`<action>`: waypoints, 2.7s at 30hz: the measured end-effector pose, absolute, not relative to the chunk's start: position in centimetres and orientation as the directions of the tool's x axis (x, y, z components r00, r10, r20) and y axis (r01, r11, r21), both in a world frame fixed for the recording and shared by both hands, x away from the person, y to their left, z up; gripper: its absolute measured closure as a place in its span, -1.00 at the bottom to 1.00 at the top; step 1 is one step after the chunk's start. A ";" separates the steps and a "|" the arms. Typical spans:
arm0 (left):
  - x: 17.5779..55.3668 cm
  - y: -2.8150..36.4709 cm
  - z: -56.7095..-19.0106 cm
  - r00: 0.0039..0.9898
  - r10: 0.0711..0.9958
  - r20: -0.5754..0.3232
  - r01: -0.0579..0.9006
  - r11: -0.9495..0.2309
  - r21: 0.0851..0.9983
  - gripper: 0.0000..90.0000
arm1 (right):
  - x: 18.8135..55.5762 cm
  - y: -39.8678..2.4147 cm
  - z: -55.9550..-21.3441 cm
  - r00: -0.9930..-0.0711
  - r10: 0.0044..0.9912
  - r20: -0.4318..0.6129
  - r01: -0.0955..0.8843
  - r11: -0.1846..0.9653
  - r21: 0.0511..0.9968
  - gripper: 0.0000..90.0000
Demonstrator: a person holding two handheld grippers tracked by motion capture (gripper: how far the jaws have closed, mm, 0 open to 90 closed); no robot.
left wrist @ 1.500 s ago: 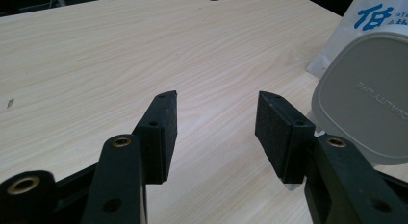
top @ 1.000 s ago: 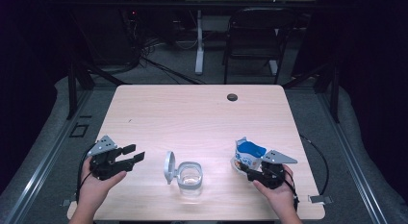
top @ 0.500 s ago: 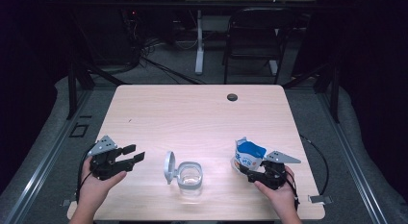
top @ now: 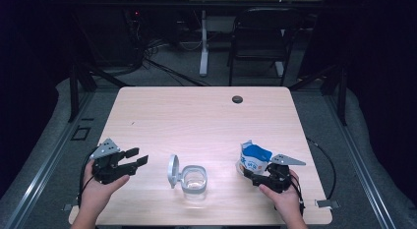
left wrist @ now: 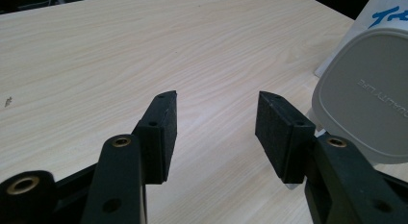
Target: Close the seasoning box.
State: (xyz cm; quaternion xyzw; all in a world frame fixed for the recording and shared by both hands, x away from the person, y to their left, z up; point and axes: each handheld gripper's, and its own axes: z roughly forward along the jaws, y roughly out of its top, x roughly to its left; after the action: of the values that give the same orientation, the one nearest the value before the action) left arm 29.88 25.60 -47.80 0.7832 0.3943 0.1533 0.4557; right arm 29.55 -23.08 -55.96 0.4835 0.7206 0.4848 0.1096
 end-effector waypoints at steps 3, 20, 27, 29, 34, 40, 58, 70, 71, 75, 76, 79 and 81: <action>29.9 25.6 -47.8 0.642 0.757 -0.119 0.477 -0.273 0.835 0.12 | 29.7 -23.0 -56.2 -0.499 0.809 0.309 0.602 0.068 0.795 -0.24; 29.9 25.7 -47.8 0.644 0.755 -0.121 0.472 -0.268 0.840 0.12 | 30.0 -22.6 -57.2 -0.485 0.813 0.323 0.624 0.063 0.779 -0.25; 29.9 25.8 -47.8 0.640 0.758 -0.125 0.475 -0.263 0.840 0.12 | 30.2 -22.5 -57.6 -0.476 0.818 0.322 0.641 0.073 0.764 -0.26; 29.9 25.8 -47.8 0.641 0.757 -0.124 0.474 -0.263 0.840 0.12 | 30.2 -22.5 -57.8 -0.476 0.813 0.335 0.645 0.064 0.761 -0.26; 29.9 25.8 -47.8 0.641 0.758 -0.125 0.475 -0.263 0.840 0.12 | 30.3 -22.4 -57.9 -0.473 0.815 0.336 0.649 0.064 0.758 -0.26; 29.9 25.8 -47.8 0.643 0.756 -0.123 0.473 -0.266 0.840 0.12 | 30.3 -22.4 -58.1 -0.472 0.816 0.332 0.649 0.067 0.758 -0.25; 29.9 25.7 -47.8 0.643 0.757 -0.120 0.473 -0.268 0.839 0.12 | 30.3 -22.3 -58.3 -0.481 0.813 0.329 0.648 0.077 0.758 -0.18; 29.9 25.7 -47.8 0.644 0.755 -0.120 0.472 -0.268 0.840 0.12 | 30.3 -22.4 -58.2 -0.496 0.816 0.298 0.636 0.107 0.764 -0.05; 29.9 25.7 -47.8 0.645 0.755 -0.120 0.471 -0.269 0.840 0.12 | 30.3 -22.4 -58.2 -0.498 0.816 0.294 0.633 0.111 0.766 -0.04; 29.9 25.7 -47.8 0.644 0.755 -0.121 0.472 -0.267 0.840 0.12 | 30.2 -22.2 -58.2 -0.506 0.809 0.300 0.622 0.102 0.776 -0.01; 29.9 25.7 -47.8 0.642 0.757 -0.122 0.473 -0.266 0.840 0.12 | 30.2 -22.2 -58.2 -0.507 0.808 0.300 0.622 0.102 0.777 0.00; 29.9 25.8 -47.8 0.642 0.757 -0.122 0.473 -0.266 0.840 0.12 | 30.2 -22.2 -58.2 -0.510 0.808 0.295 0.619 0.106 0.779 0.01; 29.9 25.8 -47.8 0.642 0.757 -0.122 0.473 -0.266 0.840 0.12 | 30.2 -22.2 -58.2 -0.510 0.808 0.295 0.618 0.105 0.779 0.01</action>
State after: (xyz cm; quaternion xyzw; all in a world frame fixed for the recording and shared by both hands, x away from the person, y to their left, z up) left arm 29.88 25.75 -47.80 0.7804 0.3940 0.1541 0.4603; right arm 30.21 -22.20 -58.25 0.4840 0.7363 0.4615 0.1030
